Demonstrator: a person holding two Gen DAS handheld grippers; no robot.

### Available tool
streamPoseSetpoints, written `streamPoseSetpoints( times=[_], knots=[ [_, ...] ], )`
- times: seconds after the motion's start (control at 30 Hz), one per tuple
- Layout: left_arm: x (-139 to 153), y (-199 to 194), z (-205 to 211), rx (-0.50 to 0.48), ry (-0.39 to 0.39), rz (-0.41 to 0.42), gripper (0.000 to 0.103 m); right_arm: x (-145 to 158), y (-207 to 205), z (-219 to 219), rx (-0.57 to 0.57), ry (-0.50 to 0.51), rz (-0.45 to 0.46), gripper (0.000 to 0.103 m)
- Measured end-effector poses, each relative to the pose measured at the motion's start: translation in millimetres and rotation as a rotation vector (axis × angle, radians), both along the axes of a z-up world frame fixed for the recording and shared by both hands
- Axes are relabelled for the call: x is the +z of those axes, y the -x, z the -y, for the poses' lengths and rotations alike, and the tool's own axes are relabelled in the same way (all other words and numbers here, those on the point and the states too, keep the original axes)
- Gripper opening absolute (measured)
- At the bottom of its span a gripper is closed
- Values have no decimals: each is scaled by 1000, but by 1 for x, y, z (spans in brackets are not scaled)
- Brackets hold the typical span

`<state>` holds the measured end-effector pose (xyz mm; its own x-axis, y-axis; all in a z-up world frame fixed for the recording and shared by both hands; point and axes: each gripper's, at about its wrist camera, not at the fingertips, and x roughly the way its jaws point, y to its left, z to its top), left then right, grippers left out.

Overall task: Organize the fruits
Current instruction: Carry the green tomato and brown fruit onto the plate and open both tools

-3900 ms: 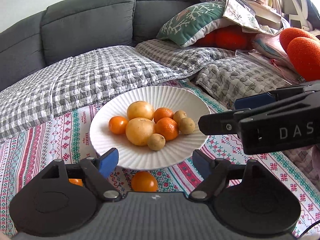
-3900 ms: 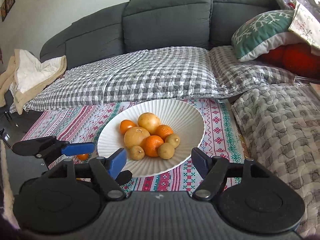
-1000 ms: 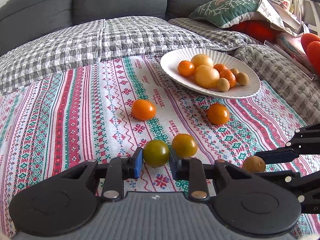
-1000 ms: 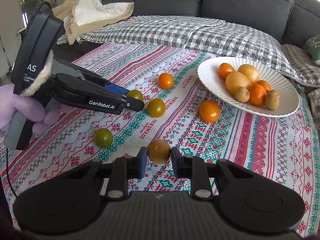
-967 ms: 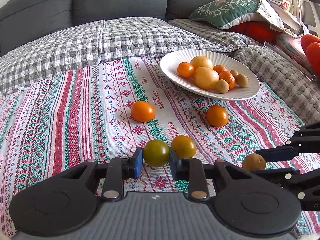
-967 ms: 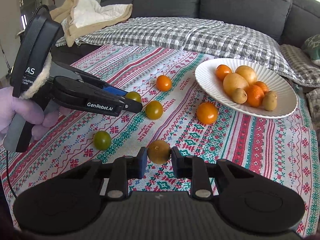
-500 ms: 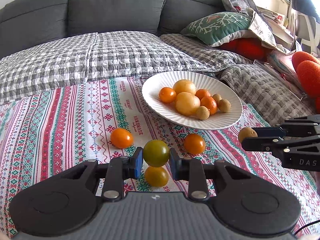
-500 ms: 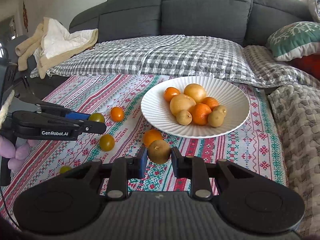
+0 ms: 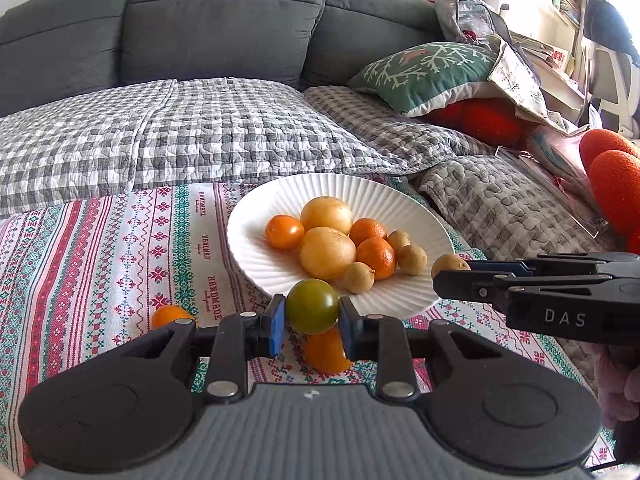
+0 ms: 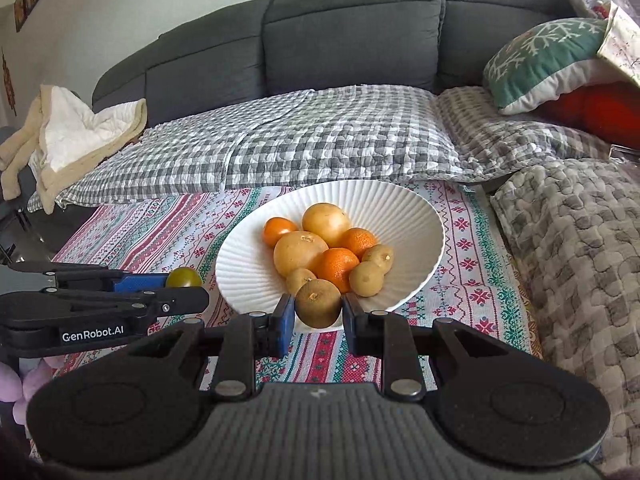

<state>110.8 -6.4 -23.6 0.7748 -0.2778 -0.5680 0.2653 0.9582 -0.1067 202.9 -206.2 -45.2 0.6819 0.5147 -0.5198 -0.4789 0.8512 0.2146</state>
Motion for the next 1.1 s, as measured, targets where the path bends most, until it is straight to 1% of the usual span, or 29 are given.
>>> streamPoseSetpoints(
  times=[0.2, 0.47, 0.77, 0.97, 1.07, 1.1],
  knots=[
    [-7, -15, 15, 12, -1, -4, 18, -2, -16, 3, -20, -37, -33, 23],
    [-15, -23, 29, 5, -66, 0, 18, -7, -28, 7, -38, -79, -82, 23],
    [-19, -24, 41, -18, -124, 20, 19, -10, -29, 2, -12, -59, -99, 23],
    [-19, -23, 43, -17, -136, 25, 20, -10, -28, 5, -20, -56, -101, 24],
    [-18, -22, 42, -20, -139, 34, 22, -9, -28, 7, -34, -63, -99, 28],
    [-17, -22, 41, -21, -134, 35, 26, -8, -28, 8, -38, -68, -100, 32]
  ],
)
